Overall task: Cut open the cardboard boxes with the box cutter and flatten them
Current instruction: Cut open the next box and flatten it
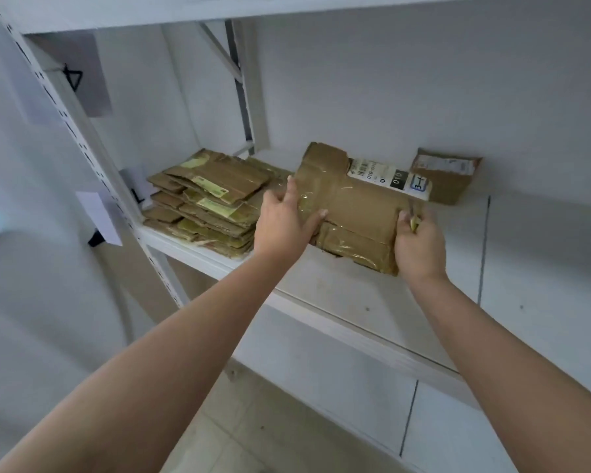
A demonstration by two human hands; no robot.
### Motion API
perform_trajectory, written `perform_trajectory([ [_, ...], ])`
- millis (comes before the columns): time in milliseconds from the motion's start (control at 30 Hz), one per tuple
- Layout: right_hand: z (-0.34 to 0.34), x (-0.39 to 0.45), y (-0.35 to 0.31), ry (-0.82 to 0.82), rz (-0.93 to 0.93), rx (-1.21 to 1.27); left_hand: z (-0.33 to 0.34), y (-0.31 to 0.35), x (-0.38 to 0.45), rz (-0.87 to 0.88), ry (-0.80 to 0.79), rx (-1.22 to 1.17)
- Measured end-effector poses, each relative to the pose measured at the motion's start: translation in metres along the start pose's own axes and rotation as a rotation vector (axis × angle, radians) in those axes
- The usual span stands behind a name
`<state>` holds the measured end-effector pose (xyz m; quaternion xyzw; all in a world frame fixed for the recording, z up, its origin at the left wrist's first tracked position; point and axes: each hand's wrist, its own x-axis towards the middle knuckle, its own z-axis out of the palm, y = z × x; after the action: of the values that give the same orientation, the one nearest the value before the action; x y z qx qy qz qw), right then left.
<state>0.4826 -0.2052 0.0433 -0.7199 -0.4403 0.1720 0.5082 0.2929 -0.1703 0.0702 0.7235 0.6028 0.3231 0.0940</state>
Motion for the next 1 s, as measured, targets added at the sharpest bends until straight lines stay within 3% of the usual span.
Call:
perform_trajectory([
  [233, 0.109, -0.002, -0.094, 0.017, -0.055, 0.246, -0.088, -0.091, 0.09, 0.156, 0.169, 0.128],
  [567, 0.215, 0.003, -0.167, -0.183, -0.095, 0.222, -0.139, -0.199, 0.178, 0.112, 0.079, 0.05],
  [667, 0.232, 0.008, -0.166, -0.253, -0.079, 0.1, -0.132, -0.224, 0.19, 0.041, -0.004, 0.04],
  [800, 0.245, 0.012, -0.158, -0.339, -0.23, -0.26, -0.117, -0.247, 0.188, -0.003, -0.223, 0.083],
  [933, 0.259, 0.009, -0.148, -0.564, -0.29, -0.382, -0.112, -0.25, 0.187, 0.058, -0.185, 0.15],
  [1000, 0.268, 0.005, -0.138, -0.579, -0.27, -0.412, -0.112, -0.239, 0.184, 0.148, -0.178, 0.101],
])
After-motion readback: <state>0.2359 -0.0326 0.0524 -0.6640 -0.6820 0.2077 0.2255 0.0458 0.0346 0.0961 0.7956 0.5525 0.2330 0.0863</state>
